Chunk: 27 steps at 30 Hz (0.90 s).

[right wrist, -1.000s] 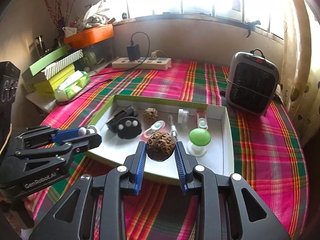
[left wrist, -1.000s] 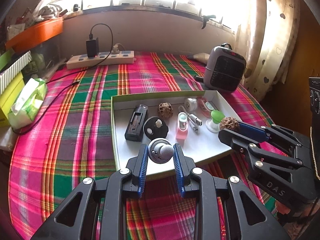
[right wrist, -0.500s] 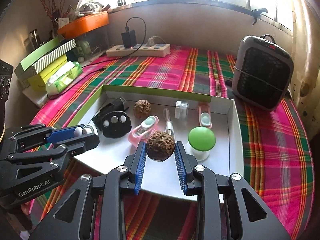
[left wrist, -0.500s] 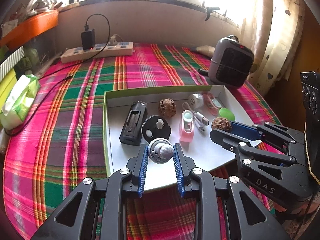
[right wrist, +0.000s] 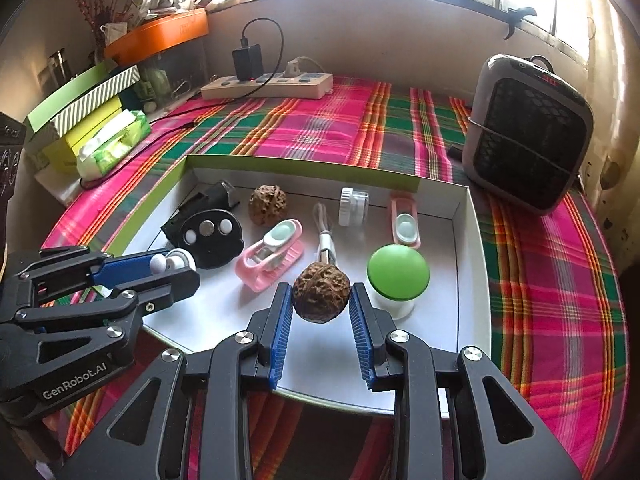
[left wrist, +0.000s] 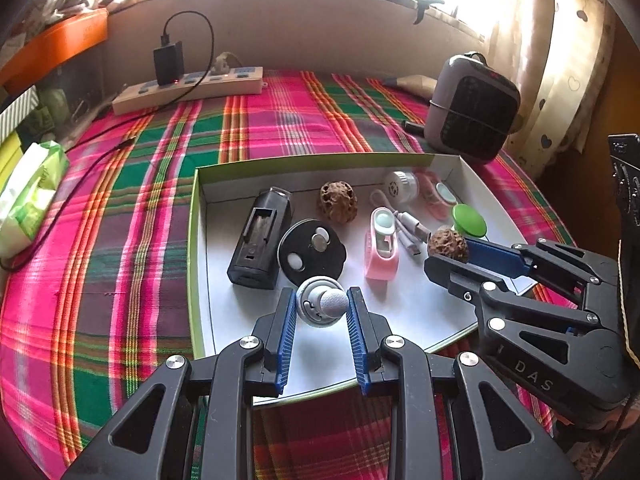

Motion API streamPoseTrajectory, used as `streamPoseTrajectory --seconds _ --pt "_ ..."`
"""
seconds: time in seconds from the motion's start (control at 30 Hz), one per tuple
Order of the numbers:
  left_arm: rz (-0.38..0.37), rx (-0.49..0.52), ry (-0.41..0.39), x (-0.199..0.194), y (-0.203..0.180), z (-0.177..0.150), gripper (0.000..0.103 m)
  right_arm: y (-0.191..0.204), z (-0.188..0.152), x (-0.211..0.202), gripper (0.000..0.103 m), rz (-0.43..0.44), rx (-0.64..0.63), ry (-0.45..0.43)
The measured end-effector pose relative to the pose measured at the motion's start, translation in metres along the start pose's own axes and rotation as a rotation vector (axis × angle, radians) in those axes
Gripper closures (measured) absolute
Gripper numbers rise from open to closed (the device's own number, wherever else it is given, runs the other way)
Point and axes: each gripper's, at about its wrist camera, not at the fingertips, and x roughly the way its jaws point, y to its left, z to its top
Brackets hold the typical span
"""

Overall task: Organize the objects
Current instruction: 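Lower both items into the tray and open both tools to release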

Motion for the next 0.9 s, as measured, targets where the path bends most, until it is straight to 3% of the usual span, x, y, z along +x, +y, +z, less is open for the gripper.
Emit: streamPoseTrajectory --seconds 0.9 --pt "0.04 0.014 0.016 0.0055 -0.0005 0.0002 0.08 0.0013 -0.0043 0.0048 0.072 -0.029 -0.005 0.013"
